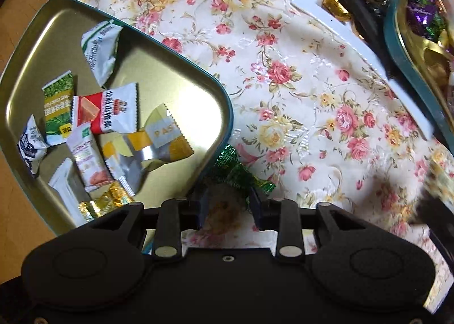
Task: Organize snacks
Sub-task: 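Grasp the gold-patterned biscuit packet with the right tool while the left tool grasps the green twist candy, then release the green candy from the left tool while the right tool drops the biscuit packet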
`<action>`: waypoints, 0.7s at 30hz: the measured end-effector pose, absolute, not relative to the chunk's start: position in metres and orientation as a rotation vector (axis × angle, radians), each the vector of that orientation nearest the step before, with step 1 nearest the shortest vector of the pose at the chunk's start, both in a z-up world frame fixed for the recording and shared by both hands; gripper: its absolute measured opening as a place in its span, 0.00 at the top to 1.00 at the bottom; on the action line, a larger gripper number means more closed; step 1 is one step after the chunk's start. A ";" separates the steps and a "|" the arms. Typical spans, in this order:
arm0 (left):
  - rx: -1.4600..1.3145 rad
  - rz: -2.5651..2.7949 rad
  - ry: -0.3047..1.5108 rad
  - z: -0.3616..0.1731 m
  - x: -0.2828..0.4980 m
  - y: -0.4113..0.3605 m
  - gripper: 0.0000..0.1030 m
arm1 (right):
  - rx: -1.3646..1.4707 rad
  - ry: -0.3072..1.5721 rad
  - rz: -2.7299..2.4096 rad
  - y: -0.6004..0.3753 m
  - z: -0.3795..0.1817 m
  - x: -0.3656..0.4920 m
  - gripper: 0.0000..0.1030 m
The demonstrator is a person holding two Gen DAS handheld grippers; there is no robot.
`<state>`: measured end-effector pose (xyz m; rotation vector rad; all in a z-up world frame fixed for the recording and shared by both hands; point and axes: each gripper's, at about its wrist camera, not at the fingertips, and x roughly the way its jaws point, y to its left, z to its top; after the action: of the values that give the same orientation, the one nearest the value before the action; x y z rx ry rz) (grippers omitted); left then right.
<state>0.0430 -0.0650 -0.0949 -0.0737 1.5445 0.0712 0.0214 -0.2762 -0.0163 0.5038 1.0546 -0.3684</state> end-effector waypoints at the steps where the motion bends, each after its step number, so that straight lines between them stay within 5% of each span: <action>1: -0.082 0.082 1.548 -0.097 0.043 -0.066 0.58 | 0.508 1.049 -0.366 -0.278 -0.014 0.019 0.64; 10: -0.067 0.099 1.534 -0.109 0.046 -0.082 0.57 | 0.503 1.019 -0.355 -0.287 -0.007 0.001 0.64; 12: -0.066 0.068 1.533 -0.109 0.047 -0.085 0.75 | 0.497 1.018 -0.354 -0.289 -0.006 -0.004 0.64; 15: -0.058 0.040 1.538 -0.109 0.049 -0.089 0.85 | 0.493 1.015 -0.350 -0.291 -0.004 -0.009 0.64; 21: -0.084 -0.069 1.546 -0.081 0.053 -0.086 0.88 | 0.508 0.998 -0.345 -0.295 0.005 -0.014 0.64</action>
<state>0.0532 -0.0859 -0.0806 -0.0844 1.5465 -0.0689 -0.0142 -0.2951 0.0054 0.5080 0.9980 -0.3450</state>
